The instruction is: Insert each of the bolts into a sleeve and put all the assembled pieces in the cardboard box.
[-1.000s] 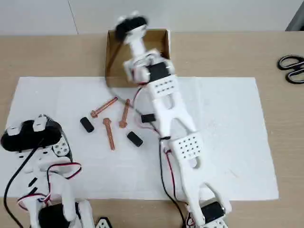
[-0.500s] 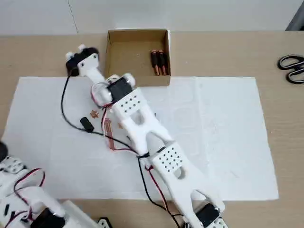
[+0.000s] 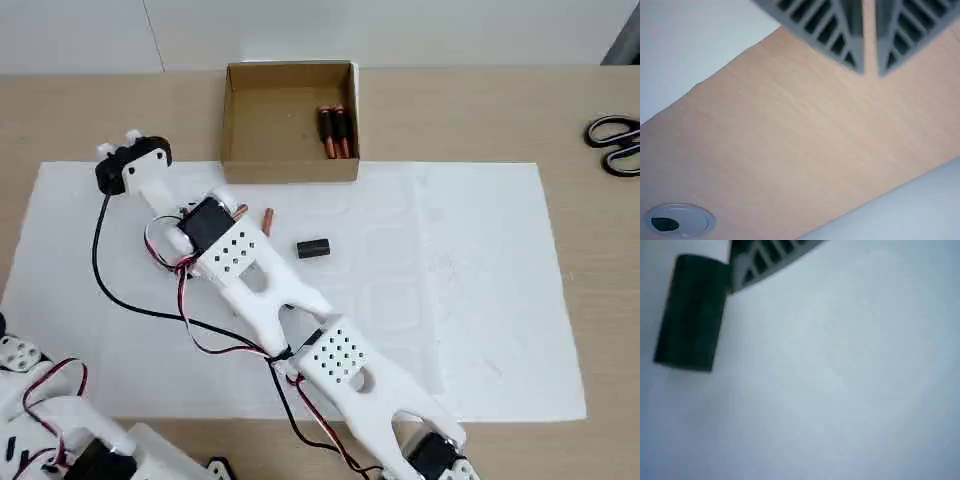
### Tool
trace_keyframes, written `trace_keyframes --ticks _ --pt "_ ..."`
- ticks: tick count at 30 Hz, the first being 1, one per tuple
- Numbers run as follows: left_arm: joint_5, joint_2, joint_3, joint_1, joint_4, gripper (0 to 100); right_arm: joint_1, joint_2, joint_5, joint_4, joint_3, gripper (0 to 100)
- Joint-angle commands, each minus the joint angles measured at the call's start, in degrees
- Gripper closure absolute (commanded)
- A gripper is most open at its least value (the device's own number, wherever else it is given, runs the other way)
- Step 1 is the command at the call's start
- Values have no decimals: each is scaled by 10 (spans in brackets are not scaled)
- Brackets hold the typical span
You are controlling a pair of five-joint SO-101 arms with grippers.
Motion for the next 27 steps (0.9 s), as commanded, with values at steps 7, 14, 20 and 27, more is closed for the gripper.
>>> trace_keyframes --ticks 7,14,20,27 --pt "-2 -6 -21 -2 -14 994 -14 -51 -55 -21 68 834" --pt "-1 -6 -21 -2 -14 994 -15 -50 -52 -76 69 834" --pt "-1 -6 -20 -2 -14 994 -15 -12 -52 -77 66 834" --pt "-1 -6 -20 -2 -14 994 -22 22 -52 -100 65 834"
